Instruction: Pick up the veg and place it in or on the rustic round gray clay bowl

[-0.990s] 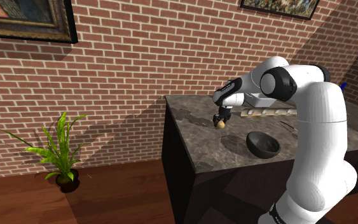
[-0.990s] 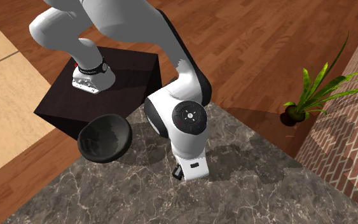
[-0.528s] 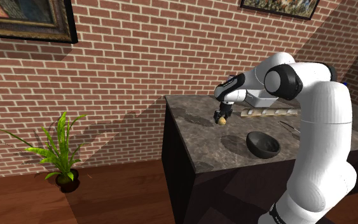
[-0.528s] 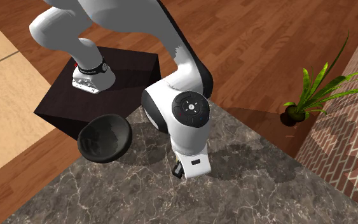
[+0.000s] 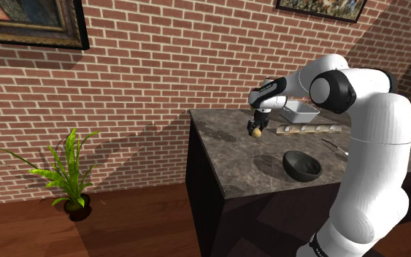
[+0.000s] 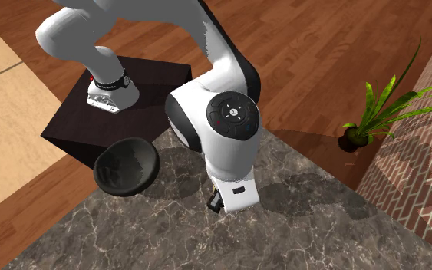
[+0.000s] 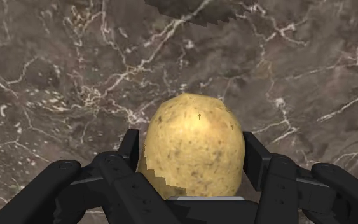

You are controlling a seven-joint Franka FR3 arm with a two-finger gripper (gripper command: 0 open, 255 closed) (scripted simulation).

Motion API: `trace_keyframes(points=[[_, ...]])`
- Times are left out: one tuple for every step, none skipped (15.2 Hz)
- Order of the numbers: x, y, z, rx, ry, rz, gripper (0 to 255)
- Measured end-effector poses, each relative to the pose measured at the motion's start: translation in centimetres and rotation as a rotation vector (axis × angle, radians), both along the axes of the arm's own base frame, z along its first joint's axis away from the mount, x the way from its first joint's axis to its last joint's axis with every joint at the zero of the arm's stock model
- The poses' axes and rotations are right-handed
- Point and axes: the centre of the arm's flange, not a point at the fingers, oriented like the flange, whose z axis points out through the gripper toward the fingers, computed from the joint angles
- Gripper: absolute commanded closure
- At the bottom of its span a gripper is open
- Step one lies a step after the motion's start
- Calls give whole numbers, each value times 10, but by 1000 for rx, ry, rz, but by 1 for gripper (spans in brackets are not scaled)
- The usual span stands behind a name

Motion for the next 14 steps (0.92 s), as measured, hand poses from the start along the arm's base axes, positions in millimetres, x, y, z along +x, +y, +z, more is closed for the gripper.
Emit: trace_keyframes(points=[[-1, 0, 5, 0, 0, 0, 255], [-1, 0, 10, 0, 0, 0, 255], [-1, -1, 15, 0, 0, 0, 255], [-2, 0, 21, 0, 0, 0, 255], [-2, -1, 26, 0, 0, 0, 255], [-1, -1, 31, 0, 0, 0, 255], [-2, 0, 36, 0, 0, 0, 255], [-1, 0, 42, 0, 0, 0, 255], [-1, 0, 47, 0, 0, 0, 255], [-1, 0, 53, 0, 0, 0, 255], [0, 0, 58, 0, 0, 0, 255], [-1, 0, 64, 0, 0, 0, 255], [-1, 0, 68, 0, 0, 0, 255], [-2, -1, 74, 0, 0, 0, 255]])
